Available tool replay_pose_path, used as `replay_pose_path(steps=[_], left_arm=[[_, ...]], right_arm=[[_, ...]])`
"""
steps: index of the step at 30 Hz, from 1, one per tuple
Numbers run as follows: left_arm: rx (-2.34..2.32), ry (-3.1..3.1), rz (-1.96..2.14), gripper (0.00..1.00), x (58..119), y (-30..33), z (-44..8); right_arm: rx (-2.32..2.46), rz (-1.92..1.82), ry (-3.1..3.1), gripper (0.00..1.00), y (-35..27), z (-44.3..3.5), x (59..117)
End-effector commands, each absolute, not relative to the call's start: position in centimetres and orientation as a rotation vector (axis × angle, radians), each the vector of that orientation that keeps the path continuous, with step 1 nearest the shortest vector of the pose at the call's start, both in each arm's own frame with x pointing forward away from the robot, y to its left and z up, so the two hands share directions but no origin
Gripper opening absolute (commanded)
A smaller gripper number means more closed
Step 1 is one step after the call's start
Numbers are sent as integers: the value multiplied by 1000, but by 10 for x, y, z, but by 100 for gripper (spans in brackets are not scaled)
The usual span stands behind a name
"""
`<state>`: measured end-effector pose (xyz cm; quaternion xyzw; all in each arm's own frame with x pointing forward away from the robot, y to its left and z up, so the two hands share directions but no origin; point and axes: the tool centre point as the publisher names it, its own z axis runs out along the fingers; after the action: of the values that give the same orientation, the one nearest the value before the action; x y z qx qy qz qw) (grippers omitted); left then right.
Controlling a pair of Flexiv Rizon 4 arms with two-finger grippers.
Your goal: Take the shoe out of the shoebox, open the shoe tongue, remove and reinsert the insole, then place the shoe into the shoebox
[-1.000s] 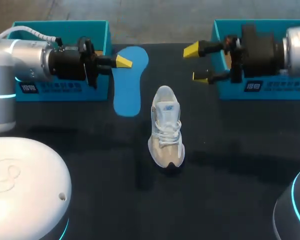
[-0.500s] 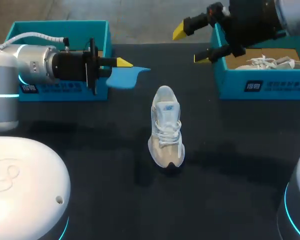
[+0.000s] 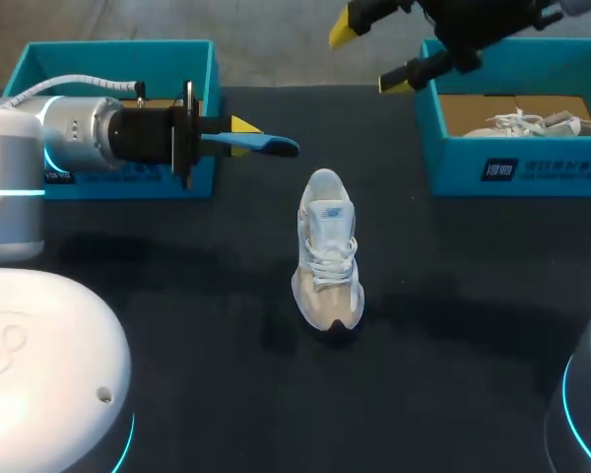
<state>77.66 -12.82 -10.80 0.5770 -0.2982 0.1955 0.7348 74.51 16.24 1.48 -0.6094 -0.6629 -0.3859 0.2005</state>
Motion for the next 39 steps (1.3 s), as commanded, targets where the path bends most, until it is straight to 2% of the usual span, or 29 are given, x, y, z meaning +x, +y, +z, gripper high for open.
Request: replay_pose_path(steps=[1,11,39], left_arm=[[1268,-657,428,0,777,-128,-108],[1268,-657,428,0,777,-128,-108],[1215,-1031,1053,0,784,-138,-99]], right_arm=[[-1756,-1012,-1900,100,164,24,750],[-1809,-939,-1918,100,167,28,747],[-1912,-916,-1894,100,176,24,749]])
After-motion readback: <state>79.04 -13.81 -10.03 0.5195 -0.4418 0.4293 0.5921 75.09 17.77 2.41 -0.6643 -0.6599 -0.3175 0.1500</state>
